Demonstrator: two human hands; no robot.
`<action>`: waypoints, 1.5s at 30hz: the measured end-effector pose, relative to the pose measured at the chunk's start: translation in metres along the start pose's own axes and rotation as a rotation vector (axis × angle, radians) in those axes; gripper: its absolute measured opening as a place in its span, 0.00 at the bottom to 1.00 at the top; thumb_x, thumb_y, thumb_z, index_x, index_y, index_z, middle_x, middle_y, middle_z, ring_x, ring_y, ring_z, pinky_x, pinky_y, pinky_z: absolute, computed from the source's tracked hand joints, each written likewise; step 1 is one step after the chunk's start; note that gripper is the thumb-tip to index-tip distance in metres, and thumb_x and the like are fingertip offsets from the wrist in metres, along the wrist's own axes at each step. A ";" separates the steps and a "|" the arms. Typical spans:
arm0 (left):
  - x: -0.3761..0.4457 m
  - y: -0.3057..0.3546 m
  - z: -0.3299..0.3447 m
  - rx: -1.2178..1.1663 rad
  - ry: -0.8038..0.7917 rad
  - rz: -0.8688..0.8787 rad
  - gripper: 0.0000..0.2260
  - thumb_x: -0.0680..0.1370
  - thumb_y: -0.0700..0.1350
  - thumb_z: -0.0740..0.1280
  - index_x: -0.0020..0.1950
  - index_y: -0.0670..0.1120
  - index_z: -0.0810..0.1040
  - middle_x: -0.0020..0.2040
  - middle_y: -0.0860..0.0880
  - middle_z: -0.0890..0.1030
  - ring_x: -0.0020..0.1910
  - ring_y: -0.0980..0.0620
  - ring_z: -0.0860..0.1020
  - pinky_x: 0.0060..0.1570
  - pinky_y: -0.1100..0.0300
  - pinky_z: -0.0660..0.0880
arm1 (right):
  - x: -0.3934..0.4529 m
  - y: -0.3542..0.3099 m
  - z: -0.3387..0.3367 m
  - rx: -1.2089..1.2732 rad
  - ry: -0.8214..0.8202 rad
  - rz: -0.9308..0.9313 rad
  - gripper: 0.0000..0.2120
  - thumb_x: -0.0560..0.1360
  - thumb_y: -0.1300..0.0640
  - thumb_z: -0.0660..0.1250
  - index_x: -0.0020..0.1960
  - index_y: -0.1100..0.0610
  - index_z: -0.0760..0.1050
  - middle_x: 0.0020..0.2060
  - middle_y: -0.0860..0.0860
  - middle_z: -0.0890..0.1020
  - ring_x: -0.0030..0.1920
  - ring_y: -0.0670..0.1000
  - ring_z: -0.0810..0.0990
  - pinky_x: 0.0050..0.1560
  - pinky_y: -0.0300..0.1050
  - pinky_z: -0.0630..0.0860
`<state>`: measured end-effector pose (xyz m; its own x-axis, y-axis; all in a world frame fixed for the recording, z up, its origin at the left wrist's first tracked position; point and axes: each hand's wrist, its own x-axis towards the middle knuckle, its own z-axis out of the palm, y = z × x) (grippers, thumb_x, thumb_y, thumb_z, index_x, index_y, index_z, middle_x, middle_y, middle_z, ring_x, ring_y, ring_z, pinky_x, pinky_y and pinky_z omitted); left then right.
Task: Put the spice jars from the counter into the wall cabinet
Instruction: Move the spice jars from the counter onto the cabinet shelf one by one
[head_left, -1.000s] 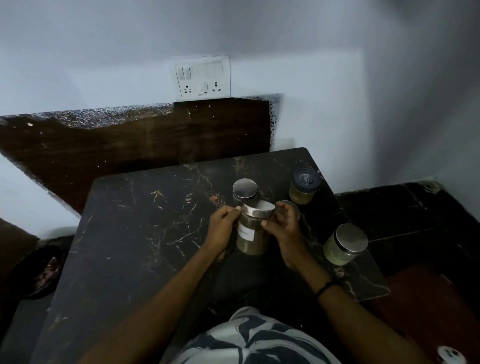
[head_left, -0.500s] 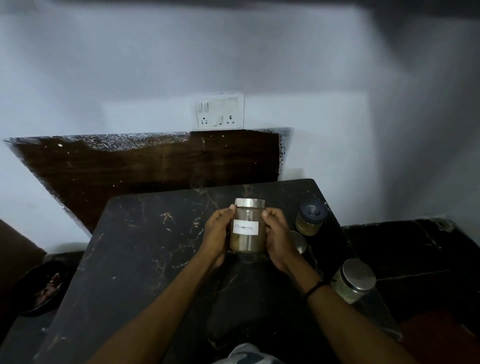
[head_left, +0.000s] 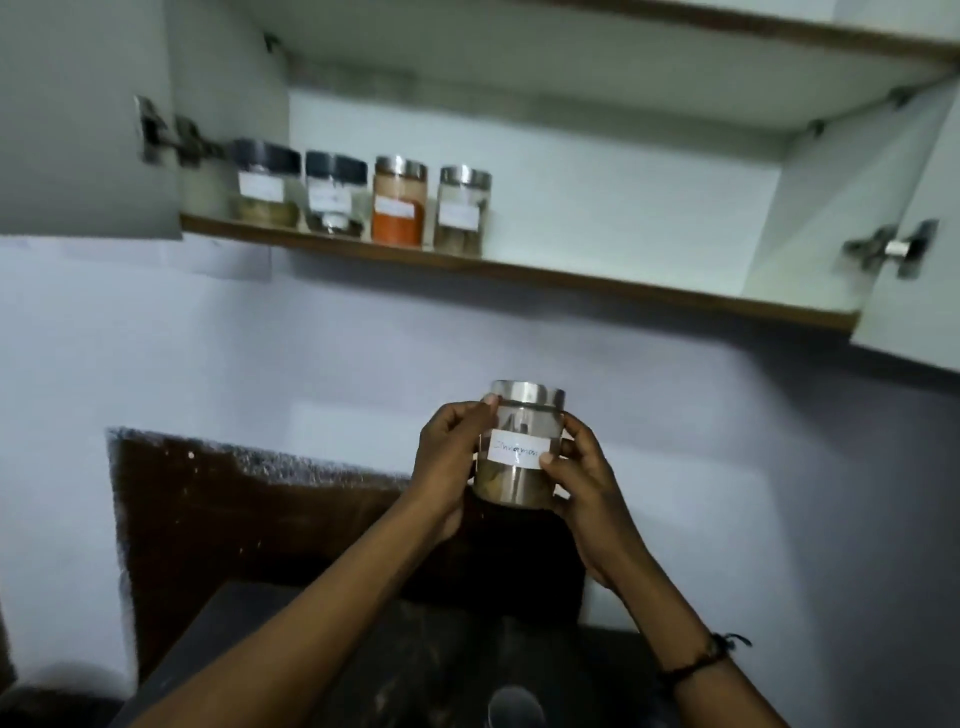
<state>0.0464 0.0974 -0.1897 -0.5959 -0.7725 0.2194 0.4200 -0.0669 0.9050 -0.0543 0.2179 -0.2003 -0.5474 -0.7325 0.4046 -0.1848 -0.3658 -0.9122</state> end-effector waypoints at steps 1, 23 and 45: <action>0.006 0.020 0.006 0.022 -0.014 0.039 0.14 0.76 0.56 0.70 0.50 0.46 0.80 0.45 0.49 0.86 0.43 0.51 0.83 0.38 0.59 0.78 | 0.012 -0.019 0.003 -0.023 -0.005 -0.040 0.20 0.74 0.55 0.65 0.65 0.41 0.72 0.57 0.48 0.80 0.54 0.46 0.82 0.47 0.45 0.81; 0.124 0.169 0.077 0.234 0.068 0.493 0.09 0.80 0.45 0.64 0.60 0.48 0.78 0.56 0.47 0.82 0.55 0.49 0.80 0.55 0.52 0.80 | 0.173 -0.143 0.027 -0.282 0.353 -0.434 0.08 0.76 0.51 0.68 0.54 0.48 0.73 0.51 0.43 0.80 0.47 0.35 0.78 0.41 0.31 0.72; 0.229 0.165 0.071 0.948 -0.015 0.391 0.15 0.77 0.38 0.64 0.63 0.40 0.75 0.63 0.41 0.78 0.61 0.42 0.77 0.61 0.46 0.76 | 0.286 -0.133 0.029 -0.807 0.128 -0.091 0.11 0.73 0.60 0.69 0.54 0.64 0.76 0.51 0.60 0.81 0.49 0.60 0.81 0.43 0.47 0.76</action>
<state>-0.0693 -0.0454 0.0362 -0.5443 -0.6248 0.5598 -0.1232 0.7196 0.6834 -0.1625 0.0400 0.0387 -0.5814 -0.6312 0.5134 -0.7366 0.1402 -0.6617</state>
